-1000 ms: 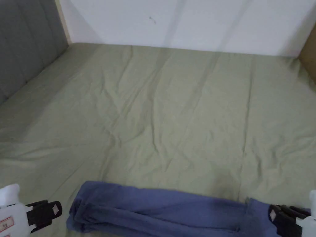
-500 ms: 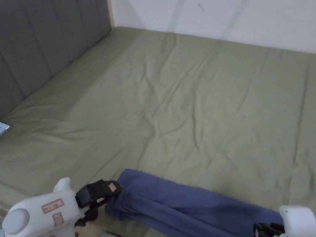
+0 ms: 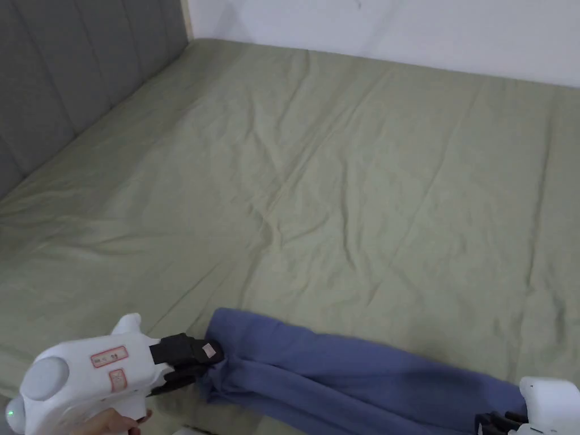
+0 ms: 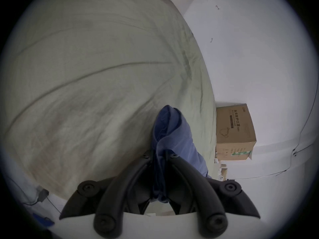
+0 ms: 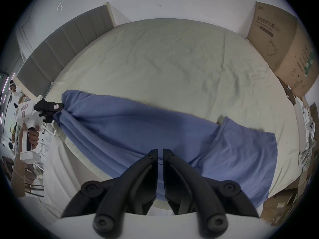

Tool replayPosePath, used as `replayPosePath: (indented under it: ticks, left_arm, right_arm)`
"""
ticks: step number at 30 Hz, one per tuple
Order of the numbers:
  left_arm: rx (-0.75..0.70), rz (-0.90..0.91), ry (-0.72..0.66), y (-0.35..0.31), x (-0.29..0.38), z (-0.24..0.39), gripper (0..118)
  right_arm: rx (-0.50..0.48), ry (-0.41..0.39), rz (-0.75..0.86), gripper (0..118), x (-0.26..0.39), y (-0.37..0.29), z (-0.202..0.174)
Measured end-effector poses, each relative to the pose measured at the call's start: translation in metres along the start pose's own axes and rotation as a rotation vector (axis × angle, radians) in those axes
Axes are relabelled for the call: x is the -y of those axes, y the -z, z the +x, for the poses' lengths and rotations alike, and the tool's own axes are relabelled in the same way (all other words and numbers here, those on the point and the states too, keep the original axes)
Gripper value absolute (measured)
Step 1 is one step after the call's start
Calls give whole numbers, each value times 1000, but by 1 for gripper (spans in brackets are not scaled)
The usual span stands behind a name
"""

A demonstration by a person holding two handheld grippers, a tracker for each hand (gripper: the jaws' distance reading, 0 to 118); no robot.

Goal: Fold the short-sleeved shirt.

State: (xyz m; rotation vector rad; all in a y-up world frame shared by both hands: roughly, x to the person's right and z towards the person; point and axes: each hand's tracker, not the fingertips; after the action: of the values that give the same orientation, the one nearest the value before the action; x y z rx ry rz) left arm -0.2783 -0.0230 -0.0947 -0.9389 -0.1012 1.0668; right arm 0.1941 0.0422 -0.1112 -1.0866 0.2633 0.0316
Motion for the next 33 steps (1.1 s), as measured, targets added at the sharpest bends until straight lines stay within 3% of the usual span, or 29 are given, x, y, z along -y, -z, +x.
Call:
replayPosePath:
  ticks: [3, 7, 11, 14, 18, 19, 20, 22, 23, 27, 29, 31, 32, 33]
  left_arm:
    - [-65, 40, 161, -13, -7, 44, 12]
    - [17, 39, 390, -15, 7, 131, 12]
    - [99, -129, 665, 29, 59, 203, 12]
    - [163, -280, 796, 80, 105, 230, 12]
    - [117, -413, 931, 144, 162, 237, 13]
    - [113, -413, 998, 158, 176, 236, 22]
    - [101, -436, 1035, 168, 186, 234, 45]
    - [42, -514, 1055, 186, 200, 228, 109]
    - [-8, -515, 1039, 190, 204, 227, 112]
    - [31, -462, 949, 167, 194, 228, 99]
    - [86, -414, 857, 147, 178, 228, 65]
    - [77, -316, 779, 135, 162, 223, 18]
    - [15, -277, 761, 133, 155, 221, 11]
    - [-63, -239, 762, 130, 151, 215, 10]
  right_arm:
    - [-14, 35, 13, 6, 2, -7, 14]
    - [14, 114, 57, 6, 8, -16, 36]
    - [-26, 237, 112, 6, 20, -32, 56]
    - [2, 246, 136, 6, 31, -44, 72]
    - [82, 283, 153, 6, 48, -59, 100]
    - [94, 310, 157, 6, 54, -62, 107]
    - [95, 330, 155, 6, 60, -64, 114]
    - [110, 360, 142, 6, 68, -66, 129]
    - [131, 378, 134, 6, 73, -66, 134]
    - [142, 436, 131, 6, 85, -68, 151]
    - [136, 460, 130, 6, 88, -68, 155]
    - [138, 466, 131, 6, 89, -66, 159]
    - [140, 468, 130, 6, 88, -66, 158]
    - [144, 471, 133, 6, 88, -66, 158]
